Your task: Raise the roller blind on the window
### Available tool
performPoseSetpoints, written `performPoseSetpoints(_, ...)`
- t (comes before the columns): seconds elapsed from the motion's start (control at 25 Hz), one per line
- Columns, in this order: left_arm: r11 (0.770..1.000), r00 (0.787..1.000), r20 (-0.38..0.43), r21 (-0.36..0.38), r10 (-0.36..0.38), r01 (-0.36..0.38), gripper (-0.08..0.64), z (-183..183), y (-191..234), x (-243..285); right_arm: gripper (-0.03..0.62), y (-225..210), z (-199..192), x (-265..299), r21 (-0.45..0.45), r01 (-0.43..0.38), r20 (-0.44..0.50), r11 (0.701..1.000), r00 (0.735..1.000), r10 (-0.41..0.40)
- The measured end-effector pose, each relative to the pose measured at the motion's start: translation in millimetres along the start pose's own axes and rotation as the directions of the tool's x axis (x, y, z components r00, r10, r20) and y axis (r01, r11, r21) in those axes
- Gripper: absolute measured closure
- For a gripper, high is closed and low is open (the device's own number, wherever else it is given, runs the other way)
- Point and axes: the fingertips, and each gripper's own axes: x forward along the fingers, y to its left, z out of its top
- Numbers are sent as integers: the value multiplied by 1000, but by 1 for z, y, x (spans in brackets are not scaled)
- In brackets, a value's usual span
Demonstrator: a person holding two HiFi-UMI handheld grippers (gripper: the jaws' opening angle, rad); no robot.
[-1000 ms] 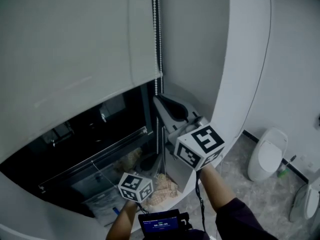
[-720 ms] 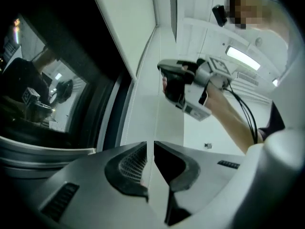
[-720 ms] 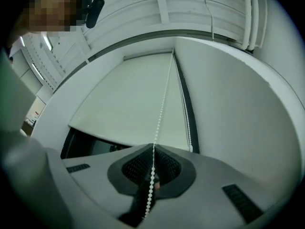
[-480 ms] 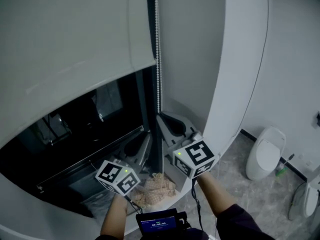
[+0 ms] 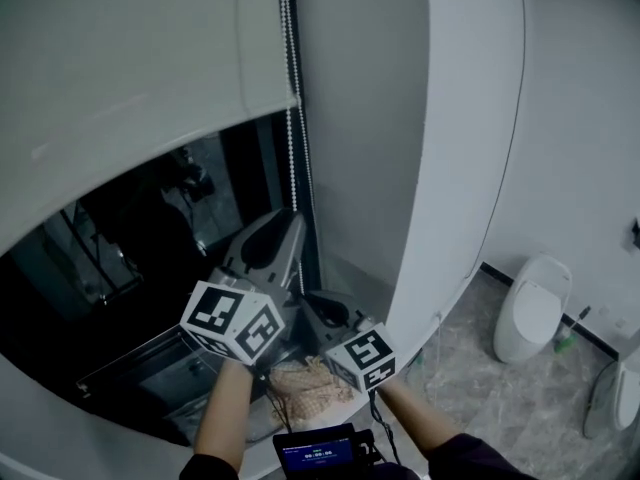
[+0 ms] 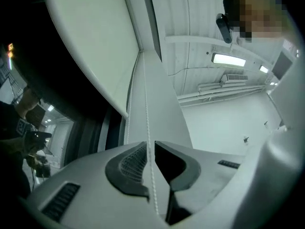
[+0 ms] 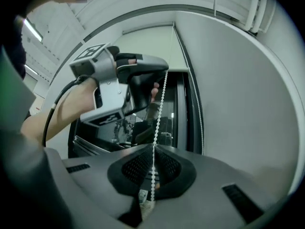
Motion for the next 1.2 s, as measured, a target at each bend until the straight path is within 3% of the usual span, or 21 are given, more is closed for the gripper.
performPoseSetpoints(0.24, 999, 1000, -12, 33, 11, -11, 551, -1, -9, 1, 575, 7, -15, -17, 43, -21, -25, 999, 999, 22)
performPoseSetpoints(0.4, 1000, 991, -131, 12, -24, 26, 554, -47, -13, -6, 575, 9, -26, -26, 99, -35, -19, 994, 999, 37)
performPoseSetpoints(0.48, 999, 985, -169, -44, -36, 29, 554, -76, -13, -11, 575, 9, -26, -29, 122, -40, -39, 992, 998, 45)
performPoseSetpoints(0.6, 991, 986, -155, -127, -54, 34, 554, -87, -12, -17, 575, 0, -28, -25, 62, -9, -71, 998, 997, 13)
performPoseSetpoints(0.72, 993, 988, -134, -102, -79, 66, 551, -78, -21, -16, 575, 1, -29, -29, 81, -11, -68, 997, 998, 16)
performPoseSetpoints(0.88, 995, 991, -121, -80, -65, 55, 551, -65, -23, -11, 575, 6, -25, -30, 57, -7, -43, 998, 999, 9)
performPoseSetpoints(1.12, 992, 991, -110, -111, -71, 59, 554, -78, -26, -28, 575, 2, -39, -40, 92, 17, -63, 996, 998, -11)
performPoseSetpoints(1.2, 986, 991, -115, -157, -69, 51, 554, -93, -25, -41, 574, -4, -35, -46, 187, 18, -16, 982, 1000, -16)
